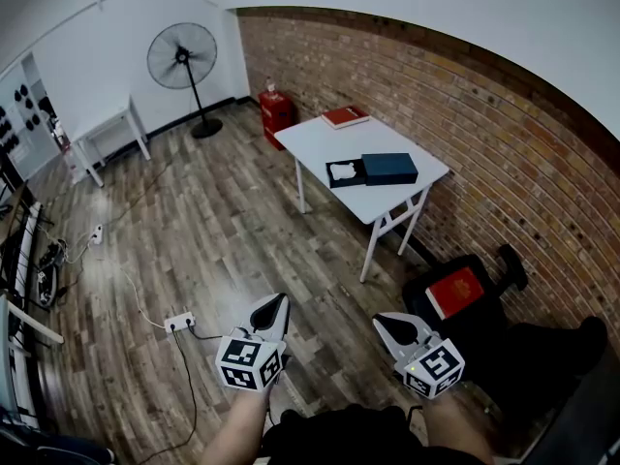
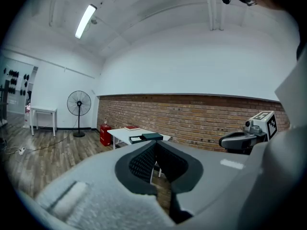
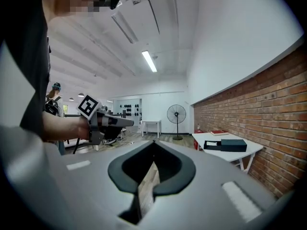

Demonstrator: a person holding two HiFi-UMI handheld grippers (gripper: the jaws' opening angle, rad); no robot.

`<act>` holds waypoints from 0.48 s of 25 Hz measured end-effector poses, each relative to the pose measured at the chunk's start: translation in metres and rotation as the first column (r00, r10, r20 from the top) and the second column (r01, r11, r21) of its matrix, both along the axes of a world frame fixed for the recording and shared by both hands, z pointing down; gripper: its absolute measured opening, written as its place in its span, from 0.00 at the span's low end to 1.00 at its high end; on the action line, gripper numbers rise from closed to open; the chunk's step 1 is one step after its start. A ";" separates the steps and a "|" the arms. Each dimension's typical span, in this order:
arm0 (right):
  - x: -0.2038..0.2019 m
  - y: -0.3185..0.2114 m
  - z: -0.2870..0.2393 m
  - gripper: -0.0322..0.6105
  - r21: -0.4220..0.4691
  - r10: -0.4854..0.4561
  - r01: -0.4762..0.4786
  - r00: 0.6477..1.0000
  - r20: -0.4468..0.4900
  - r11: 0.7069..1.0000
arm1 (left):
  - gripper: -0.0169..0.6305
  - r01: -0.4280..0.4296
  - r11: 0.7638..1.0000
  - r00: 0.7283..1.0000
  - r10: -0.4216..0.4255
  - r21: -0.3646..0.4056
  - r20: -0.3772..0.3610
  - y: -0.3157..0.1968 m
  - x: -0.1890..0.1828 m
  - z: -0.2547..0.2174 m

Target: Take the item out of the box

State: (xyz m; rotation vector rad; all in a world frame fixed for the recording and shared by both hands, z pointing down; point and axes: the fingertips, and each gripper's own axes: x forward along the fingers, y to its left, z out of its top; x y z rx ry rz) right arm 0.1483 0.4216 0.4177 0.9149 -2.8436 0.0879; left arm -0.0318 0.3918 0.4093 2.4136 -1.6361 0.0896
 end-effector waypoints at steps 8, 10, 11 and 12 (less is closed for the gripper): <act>0.056 0.011 0.012 0.05 -0.037 0.003 -0.002 1.000 0.028 0.999 | 0.03 -0.003 1.000 1.000 0.003 -0.006 0.016 0.007 0.049 0.002; 0.071 0.011 0.020 0.05 -0.056 0.018 -0.016 0.999 0.033 0.998 | 0.03 -0.014 1.000 1.000 0.014 -0.013 0.020 0.008 0.061 0.006; 0.078 0.011 0.023 0.05 -0.066 0.030 -0.027 0.999 0.039 0.997 | 0.03 -0.021 1.000 1.000 0.021 -0.018 0.022 0.008 0.067 0.008; 0.084 0.011 0.025 0.05 -0.073 0.042 -0.039 0.998 0.047 0.997 | 0.03 -0.028 0.999 0.999 0.028 -0.023 0.023 0.008 0.072 0.009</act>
